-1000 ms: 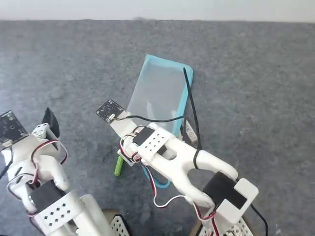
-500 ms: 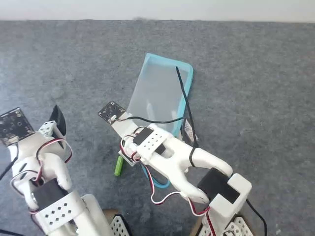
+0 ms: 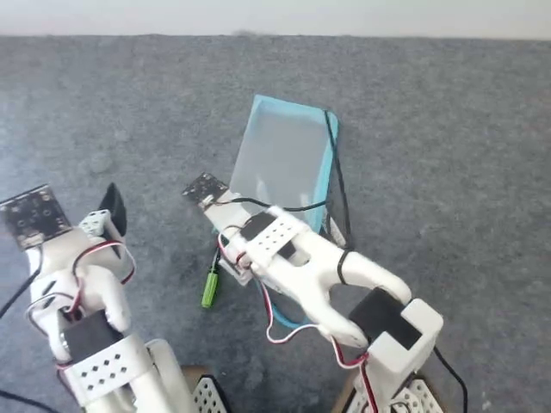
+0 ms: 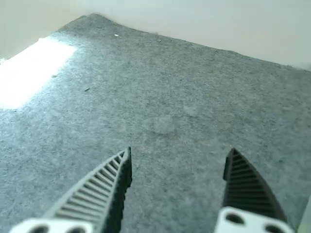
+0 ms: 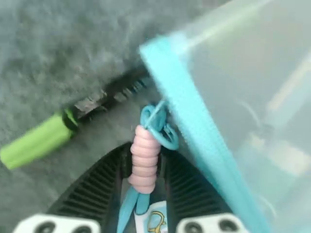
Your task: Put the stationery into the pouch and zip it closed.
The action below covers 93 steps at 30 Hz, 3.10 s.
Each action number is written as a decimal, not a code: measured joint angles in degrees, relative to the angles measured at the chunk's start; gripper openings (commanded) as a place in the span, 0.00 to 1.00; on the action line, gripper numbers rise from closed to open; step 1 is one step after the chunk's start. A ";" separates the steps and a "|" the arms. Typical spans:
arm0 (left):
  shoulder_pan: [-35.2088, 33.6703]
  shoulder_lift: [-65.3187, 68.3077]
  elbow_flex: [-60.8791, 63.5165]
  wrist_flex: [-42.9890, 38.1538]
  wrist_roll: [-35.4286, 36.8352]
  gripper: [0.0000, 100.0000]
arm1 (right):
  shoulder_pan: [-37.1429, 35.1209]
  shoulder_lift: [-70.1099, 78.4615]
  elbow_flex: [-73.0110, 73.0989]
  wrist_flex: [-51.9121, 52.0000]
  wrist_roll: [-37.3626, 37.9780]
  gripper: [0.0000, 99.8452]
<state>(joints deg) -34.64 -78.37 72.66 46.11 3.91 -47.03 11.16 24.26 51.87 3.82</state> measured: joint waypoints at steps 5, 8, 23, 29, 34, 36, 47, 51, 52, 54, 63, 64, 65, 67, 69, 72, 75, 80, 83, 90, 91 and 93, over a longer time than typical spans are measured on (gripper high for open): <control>4.04 0.00 0.88 0.00 -0.35 0.17 | 5.45 -8.00 -2.46 13.10 6.24 0.01; 6.95 0.00 1.14 0.00 -3.52 0.11 | 8.00 -14.33 -5.10 20.57 10.02 0.01; 34.29 0.00 -4.31 14.68 -8.62 0.27 | 15.03 -41.67 -8.18 33.58 18.11 0.01; 42.20 0.00 -4.31 13.89 -8.53 0.32 | 15.03 -46.07 -8.18 35.43 18.20 0.01; 43.43 0.00 -4.31 11.60 -7.74 0.32 | 15.03 -47.47 -8.18 35.96 18.20 0.01; 43.69 0.00 -4.31 11.34 -7.74 0.32 | 15.03 -47.47 -8.18 36.48 18.20 0.01; 47.38 0.00 -4.31 10.46 -7.74 0.32 | 12.31 -47.47 -8.18 36.48 18.20 0.01; 47.38 0.00 -4.31 8.97 -7.74 0.32 | 12.04 -47.47 -8.18 36.75 18.20 0.01; 47.38 0.00 -4.31 8.62 -7.74 0.32 | 12.04 -47.47 -8.18 37.01 18.20 0.01; 47.38 0.00 -3.08 7.03 -7.74 0.31 | 12.04 -47.47 -8.26 37.01 18.20 0.01; 47.38 0.00 1.14 1.76 -8.44 0.29 | 12.04 -47.47 -12.57 41.85 18.20 0.01; 47.38 0.00 1.14 1.76 -8.44 0.29 | 12.04 -47.47 -12.57 41.85 18.20 0.01; 47.38 0.00 1.14 1.76 -8.44 0.29 | 12.04 -47.47 -12.57 41.93 18.20 0.01; 47.38 0.00 1.14 1.76 -8.53 0.29 | 12.04 -47.47 -12.57 42.02 18.29 0.01; 47.38 0.00 1.14 1.76 -8.53 0.29 | 12.04 -47.47 -12.57 42.02 18.29 0.01; 47.38 0.00 1.14 1.76 -8.53 0.29 | 12.04 -47.47 -11.96 41.93 18.29 0.01; 47.38 0.00 1.14 1.76 -8.35 0.29 | 12.04 -47.47 -9.93 40.88 18.29 0.01; 47.38 0.00 1.14 1.76 -7.91 0.29 | 12.04 -47.47 -9.67 40.53 18.29 0.01; 47.38 0.00 1.14 1.76 -7.74 0.29 | 12.04 -47.47 -9.67 40.53 18.29 0.01; 47.38 0.00 1.14 1.76 -7.74 0.29 | 12.04 -47.47 -10.81 41.85 18.29 0.01; 47.38 0.00 1.14 1.76 -7.74 0.29 | 11.96 -47.47 -11.60 42.55 18.29 0.01; 47.38 0.00 1.14 1.76 -7.65 0.27 | 10.46 -47.47 -12.92 43.96 18.20 0.01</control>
<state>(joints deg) 12.75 -78.37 73.80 47.87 -3.74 -36.57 -36.31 11.34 95.82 22.02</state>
